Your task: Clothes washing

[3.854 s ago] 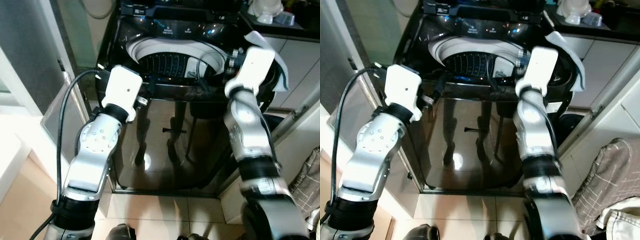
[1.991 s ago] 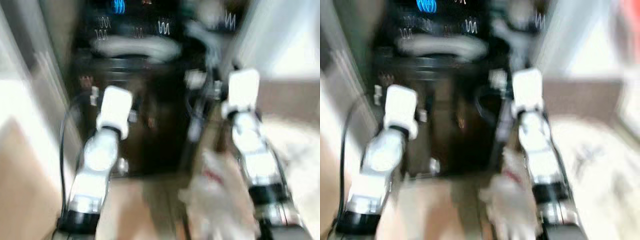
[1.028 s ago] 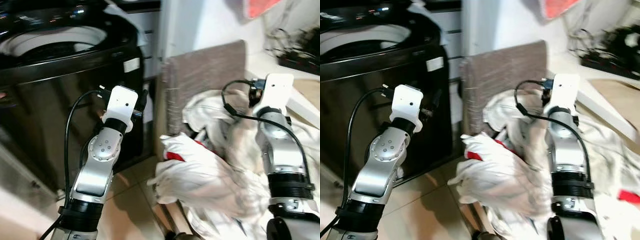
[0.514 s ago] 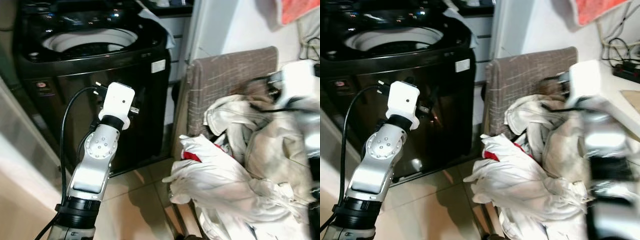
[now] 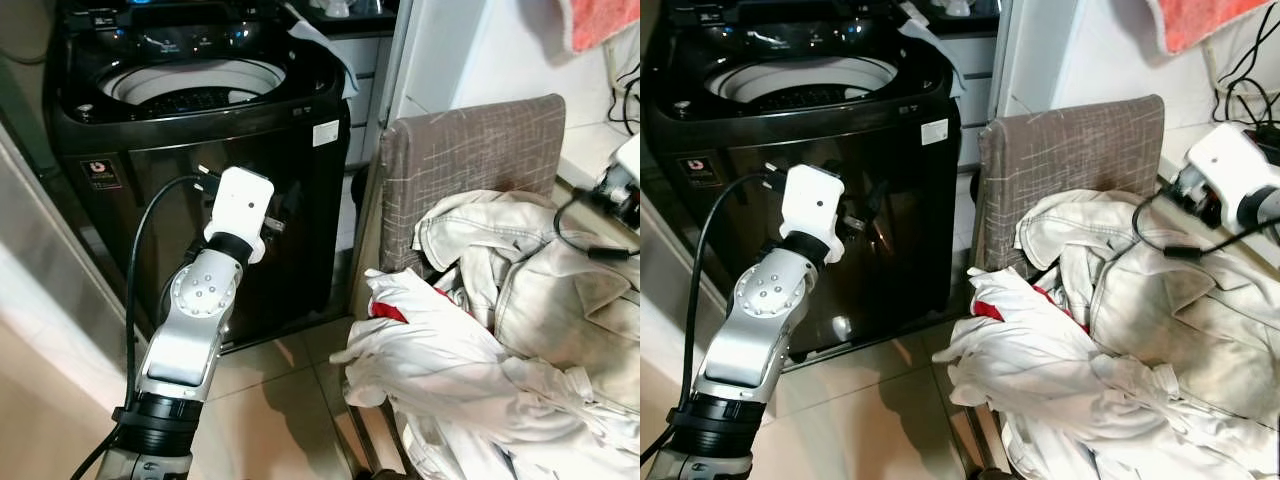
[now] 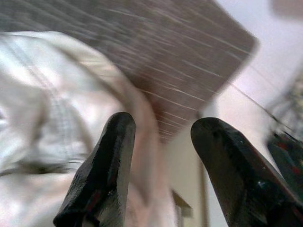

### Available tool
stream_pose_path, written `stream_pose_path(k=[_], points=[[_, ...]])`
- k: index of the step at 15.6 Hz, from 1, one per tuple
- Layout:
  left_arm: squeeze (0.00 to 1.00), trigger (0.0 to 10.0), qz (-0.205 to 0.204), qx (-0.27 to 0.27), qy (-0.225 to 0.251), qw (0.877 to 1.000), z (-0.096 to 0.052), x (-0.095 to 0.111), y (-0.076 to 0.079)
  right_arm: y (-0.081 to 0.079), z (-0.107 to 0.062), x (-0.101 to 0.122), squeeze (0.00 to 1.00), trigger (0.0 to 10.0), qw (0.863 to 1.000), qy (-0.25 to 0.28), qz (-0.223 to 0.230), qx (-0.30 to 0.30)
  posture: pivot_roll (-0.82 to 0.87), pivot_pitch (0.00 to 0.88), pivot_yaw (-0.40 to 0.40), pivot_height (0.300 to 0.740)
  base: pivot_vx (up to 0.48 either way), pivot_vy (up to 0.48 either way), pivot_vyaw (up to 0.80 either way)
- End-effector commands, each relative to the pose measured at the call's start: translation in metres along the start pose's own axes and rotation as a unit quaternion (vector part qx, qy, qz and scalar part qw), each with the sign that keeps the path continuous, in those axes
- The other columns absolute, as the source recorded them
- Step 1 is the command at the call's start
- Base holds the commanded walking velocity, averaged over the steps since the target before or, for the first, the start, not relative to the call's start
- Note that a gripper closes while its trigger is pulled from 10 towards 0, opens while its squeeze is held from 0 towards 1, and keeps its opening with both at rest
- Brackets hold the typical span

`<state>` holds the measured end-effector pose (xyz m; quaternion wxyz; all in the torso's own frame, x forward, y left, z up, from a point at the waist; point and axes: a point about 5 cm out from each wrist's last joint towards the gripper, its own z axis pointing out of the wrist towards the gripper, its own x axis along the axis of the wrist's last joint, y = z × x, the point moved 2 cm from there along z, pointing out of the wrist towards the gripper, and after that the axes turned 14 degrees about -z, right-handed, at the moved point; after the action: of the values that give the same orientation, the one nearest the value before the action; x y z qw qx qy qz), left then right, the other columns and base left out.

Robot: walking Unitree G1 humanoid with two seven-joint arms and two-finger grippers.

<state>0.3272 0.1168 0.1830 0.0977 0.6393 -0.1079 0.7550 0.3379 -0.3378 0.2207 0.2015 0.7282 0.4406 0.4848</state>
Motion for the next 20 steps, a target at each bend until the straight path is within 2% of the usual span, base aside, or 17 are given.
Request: stream_pose_path(k=[1, 4, 5, 6, 8, 10, 11, 13, 14, 16, 17, 18, 19, 20], points=[[0.00, 10.0, -0.003, -0.008, 0.002, 1.000, 0.004, 0.004, 0.002, -0.001, -0.004, -0.004, 0.00, 10.0, 1.000, 0.002, -0.001, 0.017, -0.09, 0.001, -0.002, 0.740, 0.000, 0.000, 0.00], [0.00, 10.0, -0.009, -0.010, 0.000, 1.000, 0.005, 0.004, 0.002, -0.023, 0.008, -0.031, 0.00, 10.0, 0.998, -0.039, 0.018, 0.044, -0.09, 0.000, -0.001, 0.740, 0.000, 0.000, 0.00], [0.00, 10.0, -0.010, -0.012, -0.001, 1.000, 0.006, 0.004, 0.003, -0.036, 0.016, -0.049, 0.00, 10.0, 0.995, -0.086, 0.001, 0.042, -0.08, 0.000, 0.000, 0.740, 0.000, 0.000, 0.00], [0.00, 10.0, -0.010, -0.013, -0.002, 1.000, 0.006, 0.003, 0.003, -0.040, 0.021, -0.055, 0.00, 10.0, 0.994, -0.110, -0.010, 0.024, -0.08, 0.000, 0.000, 0.740, 0.000, 0.000, 0.00], [0.00, 10.0, -0.011, -0.010, -0.001, 1.000, 0.006, 0.004, 0.002, -0.052, 0.029, -0.059, 0.00, 10.0, 0.990, -0.134, -0.043, 0.019, -0.08, 0.000, -0.005, 0.740, 0.000, 0.000, 0.00], [0.00, 10.0, -0.012, -0.008, 0.001, 1.000, 0.006, 0.005, 0.001, -0.073, 0.044, -0.058, 0.00, 10.0, 0.991, -0.129, -0.027, 0.017, -0.08, 0.000, -0.005, 0.740, 0.000, 0.000, 0.00], [0.00, 10.0, -0.011, -0.007, 0.001, 1.000, 0.006, 0.005, 0.001, -0.076, 0.047, -0.058, 0.00, 10.0, 0.991, -0.131, -0.030, 0.015, -0.08, 0.000, -0.005, 0.740, 0.000, 0.000, 0.00], [0.00, 10.0, -0.010, -0.005, 0.002, 1.000, 0.007, 0.005, 0.000, -0.082, 0.059, -0.051, 0.00, 10.0, 0.990, -0.129, -0.042, -0.028, -0.06, 0.000, -0.010, 0.740, 0.000, 0.000, 0.00], [0.00, 10.0, -0.010, -0.002, 0.003, 1.000, 0.006, 0.006, -0.001, -0.080, 0.061, -0.049, 0.00, 10.0, 0.986, -0.139, -0.074, -0.062, -0.06, 0.000, -0.010, 0.740, 0.000, 0.000, 0.00], [0.00, 10.0, -0.010, -0.001, 0.004, 1.000, 0.006, 0.006, 0.000, -0.080, 0.065, -0.045, 0.00, 10.0, 0.967, -0.154, -0.171, -0.106, -0.06, 0.000, -0.019, 0.740, 0.000, 0.000, 0.00], [0.00, 10.0, -0.011, 0.000, 0.004, 1.000, 0.006, 0.006, 0.000, -0.082, 0.066, -0.044, 0.00, 10.0, 0.965, -0.153, -0.186, -0.106, -0.06, 0.000, -0.019, 0.740, 0.000, 0.000, 0.00], [0.00, 10.0, -0.011, 0.000, 0.004, 1.000, 0.006, 0.005, 0.001, -0.086, 0.068, -0.042, 0.00, 0.0, 0.964, -0.144, -0.200, -0.104, -0.06, 0.000, -0.023, 0.740, 0.000, 0.000, 0.00], [0.00, 10.0, -0.012, 0.000, 0.004, 1.000, 0.006, 0.005, 0.001, -0.088, 0.069, -0.042, 0.00, 0.0, 0.965, -0.140, -0.196, -0.102, -0.06, 0.000, -0.023, 0.740, 0.000, 0.000, 0.00], [0.00, 10.0, -0.013, 0.000, 0.004, 1.000, 0.006, 0.005, 0.001, -0.090, 0.070, -0.041, 0.00, 0.0, 0.972, -0.133, -0.166, -0.102, -0.06, 0.000, -0.024, 0.740, 0.000, 0.000, 0.00]])
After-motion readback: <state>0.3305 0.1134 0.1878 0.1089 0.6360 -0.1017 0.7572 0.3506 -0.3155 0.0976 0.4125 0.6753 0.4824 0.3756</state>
